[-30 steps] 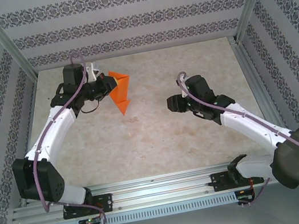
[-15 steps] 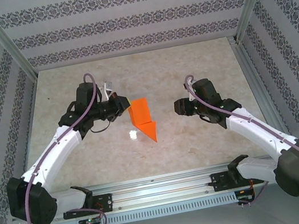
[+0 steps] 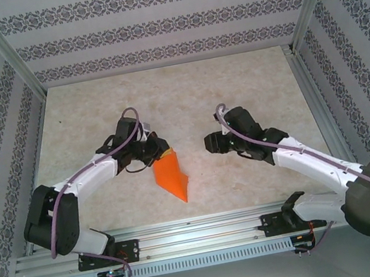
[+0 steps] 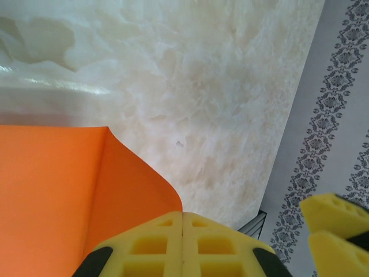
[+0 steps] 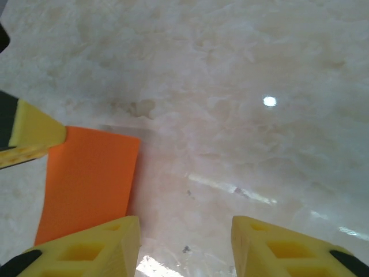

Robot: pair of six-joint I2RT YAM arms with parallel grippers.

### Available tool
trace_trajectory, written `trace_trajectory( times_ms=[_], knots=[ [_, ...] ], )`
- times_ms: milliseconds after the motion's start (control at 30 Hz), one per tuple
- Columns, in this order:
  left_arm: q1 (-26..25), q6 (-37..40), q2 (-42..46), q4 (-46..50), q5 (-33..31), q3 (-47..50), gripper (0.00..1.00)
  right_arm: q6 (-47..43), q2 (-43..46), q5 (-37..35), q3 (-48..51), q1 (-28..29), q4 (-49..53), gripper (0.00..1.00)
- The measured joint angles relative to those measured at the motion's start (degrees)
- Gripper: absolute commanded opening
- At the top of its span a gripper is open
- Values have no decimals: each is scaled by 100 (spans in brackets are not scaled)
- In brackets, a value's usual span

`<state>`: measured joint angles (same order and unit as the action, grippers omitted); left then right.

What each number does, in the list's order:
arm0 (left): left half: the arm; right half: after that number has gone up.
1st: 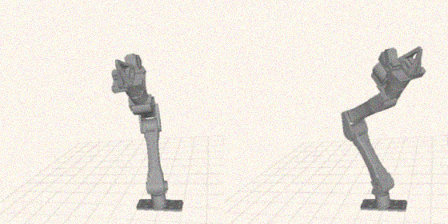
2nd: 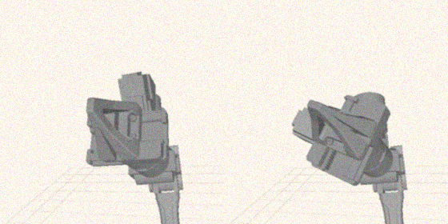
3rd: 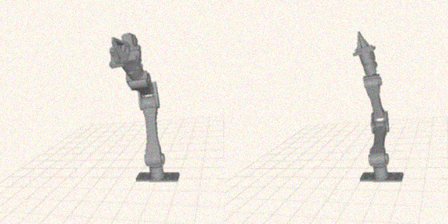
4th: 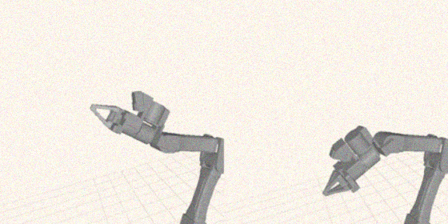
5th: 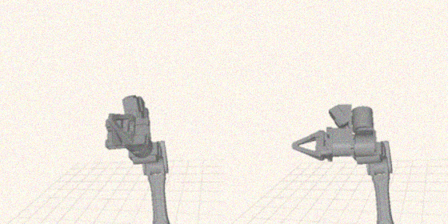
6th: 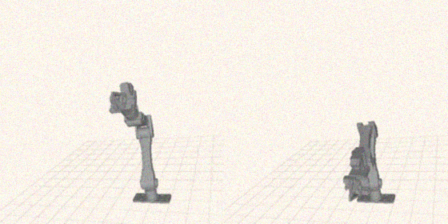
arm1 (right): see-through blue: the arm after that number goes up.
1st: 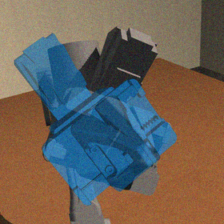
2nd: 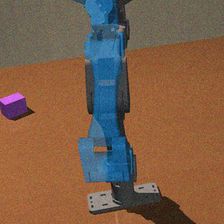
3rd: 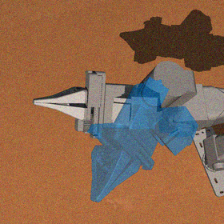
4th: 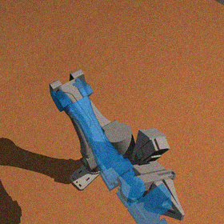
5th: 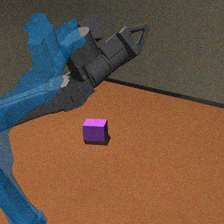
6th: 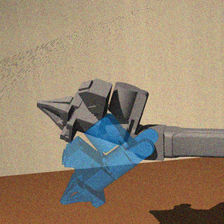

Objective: Fold a paper plane with a square sheet of paper (fold left side to right side)
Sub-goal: Place the paper at the bottom-center of the table, then fourth fold the wing at the center of the table.

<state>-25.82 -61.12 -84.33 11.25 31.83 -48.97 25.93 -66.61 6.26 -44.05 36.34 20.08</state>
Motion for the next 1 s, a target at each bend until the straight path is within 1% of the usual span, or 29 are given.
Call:
trace_trajectory(
  times_ms=[100,233,300,400,500,667,800,867,1000],
  knots=[
    [146,0,0,-17,-140,0,0,304,-133,-275,13,658,-195,45],
    [315,-2,0,-116,-243,24,0,664,-588,-693,-55,1565,-310,47],
    [363,-2,0,-140,-260,50,0,765,-964,-850,-236,1945,-289,48],
    [369,4,0,-142,-264,61,0,833,-1469,-990,-555,2288,-278,48],
    [372,22,0,-142,-262,61,0,855,-1910,-1126,-896,2422,-236,47],
    [393,63,0,-142,-262,76,0,852,-2330,-1316,-1204,2441,-101,46],
    [420,79,0,-142,-262,101,0,850,-2555,-1421,-1331,2441,59,42],
    [435,85,0,-142,-262,116,0,850,-2640,-1440,-1364,2441,101,38],
    [444,109,0,-142,-260,118,2,837,-2796,-1440,-1429,2441,162,24]
  ],
)
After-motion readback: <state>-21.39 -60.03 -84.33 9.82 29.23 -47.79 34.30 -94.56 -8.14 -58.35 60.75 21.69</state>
